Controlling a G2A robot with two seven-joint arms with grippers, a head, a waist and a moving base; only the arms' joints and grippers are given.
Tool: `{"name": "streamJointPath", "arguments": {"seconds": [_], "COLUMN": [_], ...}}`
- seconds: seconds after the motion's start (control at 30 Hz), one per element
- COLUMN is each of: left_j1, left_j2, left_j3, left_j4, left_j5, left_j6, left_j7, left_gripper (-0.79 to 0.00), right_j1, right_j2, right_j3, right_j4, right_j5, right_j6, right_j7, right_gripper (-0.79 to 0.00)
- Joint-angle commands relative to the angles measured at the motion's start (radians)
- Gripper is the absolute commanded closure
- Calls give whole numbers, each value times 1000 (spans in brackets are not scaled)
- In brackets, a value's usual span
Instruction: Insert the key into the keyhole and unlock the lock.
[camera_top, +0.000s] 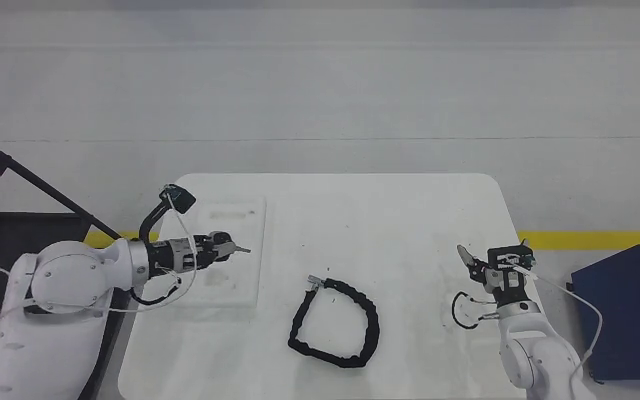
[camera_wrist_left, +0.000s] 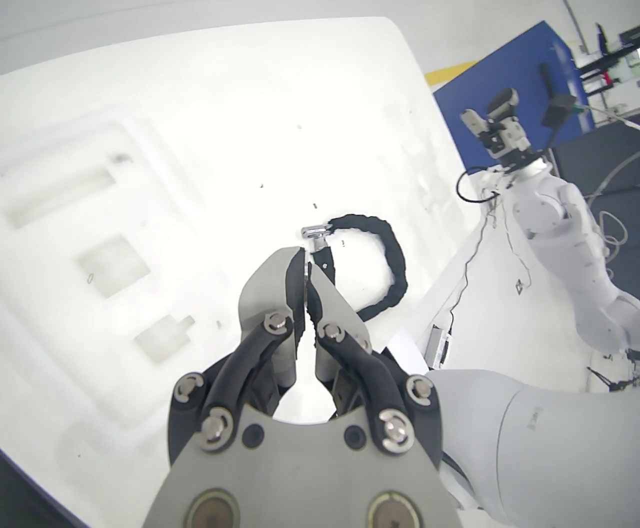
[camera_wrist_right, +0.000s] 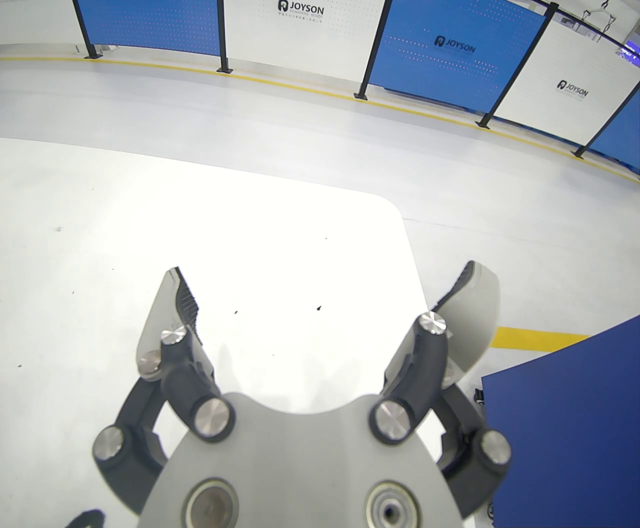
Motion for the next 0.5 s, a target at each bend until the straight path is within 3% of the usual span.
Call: {"name": "streamJointPath", "arguments": {"seconds": [0.0,0.27,0.47], "left_j1": [17,70,61], "left_j2": [3,6,6], "left_j3": [-30,-53,38], "left_j4": [35,169,203], "left_j5": [-106,-323,-420], "left_j6": [-61,-230,-329], "left_j7": [-10,13,98], "left_gripper": [0,0,0], "right_j1": [0,0,0], "right_j2": [0,0,0], "right_j3": [0,0,0], "right_j4": [0,0,0], "right_j5": [0,0,0], "right_j6": [0,0,0], "right_j7": [0,0,0], "right_gripper": [-785,-785,-785]}}
